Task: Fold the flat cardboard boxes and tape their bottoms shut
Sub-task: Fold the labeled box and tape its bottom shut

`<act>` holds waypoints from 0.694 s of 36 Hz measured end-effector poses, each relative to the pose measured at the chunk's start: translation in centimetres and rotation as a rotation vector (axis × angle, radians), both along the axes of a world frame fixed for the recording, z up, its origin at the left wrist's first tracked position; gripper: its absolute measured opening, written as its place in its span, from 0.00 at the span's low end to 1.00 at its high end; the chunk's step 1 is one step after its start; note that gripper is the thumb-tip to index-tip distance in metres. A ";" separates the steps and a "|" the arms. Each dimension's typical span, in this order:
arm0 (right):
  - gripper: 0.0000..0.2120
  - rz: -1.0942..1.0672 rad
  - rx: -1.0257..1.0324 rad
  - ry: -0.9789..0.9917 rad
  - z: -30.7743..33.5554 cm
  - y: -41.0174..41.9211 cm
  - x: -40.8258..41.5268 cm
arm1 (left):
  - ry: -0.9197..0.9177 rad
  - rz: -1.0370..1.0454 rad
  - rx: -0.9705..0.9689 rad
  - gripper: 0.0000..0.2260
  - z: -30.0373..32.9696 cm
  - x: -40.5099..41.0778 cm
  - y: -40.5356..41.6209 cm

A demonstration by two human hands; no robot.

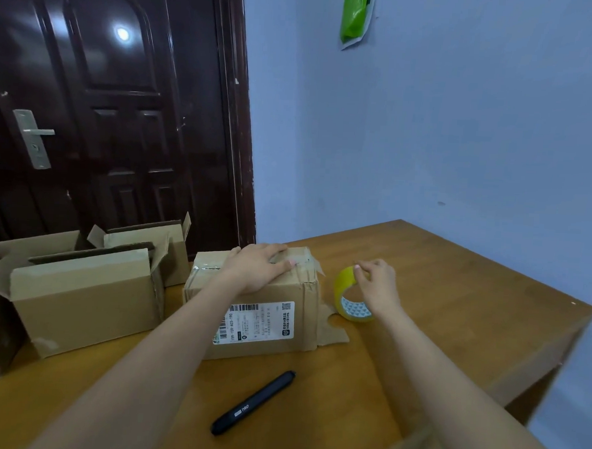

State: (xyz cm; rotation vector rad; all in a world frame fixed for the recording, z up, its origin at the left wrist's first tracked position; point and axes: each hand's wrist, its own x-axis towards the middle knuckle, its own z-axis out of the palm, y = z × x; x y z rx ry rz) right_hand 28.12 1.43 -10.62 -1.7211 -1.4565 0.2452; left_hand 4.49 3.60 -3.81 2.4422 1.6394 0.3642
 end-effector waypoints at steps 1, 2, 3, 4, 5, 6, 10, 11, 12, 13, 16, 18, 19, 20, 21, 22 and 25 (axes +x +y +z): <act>0.16 0.022 -0.025 -0.045 0.1 0.1 0.2 | -0.002 -0.001 -0.001 0.25 0.0 0.0 0.0; 0.16 0.054 -0.045 -0.075 0.4 0.2 0.6 | -0.004 -0.003 -0.002 0.25 0.0 0.0 0.0; 0.16 0.094 -0.062 -0.095 0.8 0.1 0.9 | -0.004 -0.004 -0.002 0.25 0.0 0.0 0.0; 0.15 0.136 -0.080 -0.105 1.3 0.0 1.2 | -0.005 -0.004 -0.003 0.25 0.0 0.0 0.1; 0.14 0.178 -0.108 -0.111 1.9 -0.2 1.4 | -0.006 -0.003 -0.003 0.25 0.0 0.0 0.1; 0.16 0.216 -0.145 -0.110 2.5 -0.4 1.6 | -0.007 -0.002 -0.002 0.25 -0.1 -0.1 0.2; 0.18 0.344 -0.409 -0.187 4.1 -1.1 1.9 | -0.003 -0.007 -0.003 0.26 -0.2 -0.1 0.3; 0.16 0.381 -0.485 -0.225 4.1 -1.2 1.7 | -0.005 -0.007 -0.005 0.26 -0.2 -0.1 0.4; 0.15 0.419 -0.544 -0.249 4.1 -1.2 1.5 | -0.006 -0.006 -0.007 0.26 -0.3 -0.1 0.4; 0.13 0.459 -0.595 -0.268 4.2 -1.4 1.2 | -0.007 -0.006 -0.008 0.26 -0.2 -0.1 0.5; 0.11 0.557 -0.670 -0.296 4.7 -2.2 -0.3 | -0.011 -0.004 -0.012 0.26 -0.2 -0.1 0.5; 0.06 0.592 -0.738 -0.323 4.7 -2.3 -1.0 | -0.021 -0.001 -0.019 0.26 -0.1 -0.1 0.5; 0.07 0.617 -0.781 -0.345 4.8 -2.3 -1.3 | -0.027 0.000 -0.026 0.26 -0.2 -0.1 0.4; 0.08 0.649 -0.814 -0.356 5.0 -2.4 -1.6 | -0.039 0.002 -0.031 0.26 -0.1 -0.1 0.4; 0.09 0.688 -0.845 -0.363 5.2 -2.4 -1.9 | -0.059 0.003 -0.035 0.26 -0.1 -0.1 0.3; 0.10 0.728 -0.875 -0.361 5.5 -2.6 -2.2 | -0.085 0.004 -0.045 0.26 -0.1 -0.2 0.3; 0.10 0.790 -0.878 -0.285 5.8 -2.9 -2.6 | -0.179 0.009 -0.098 0.23 0.2 -0.4 0.1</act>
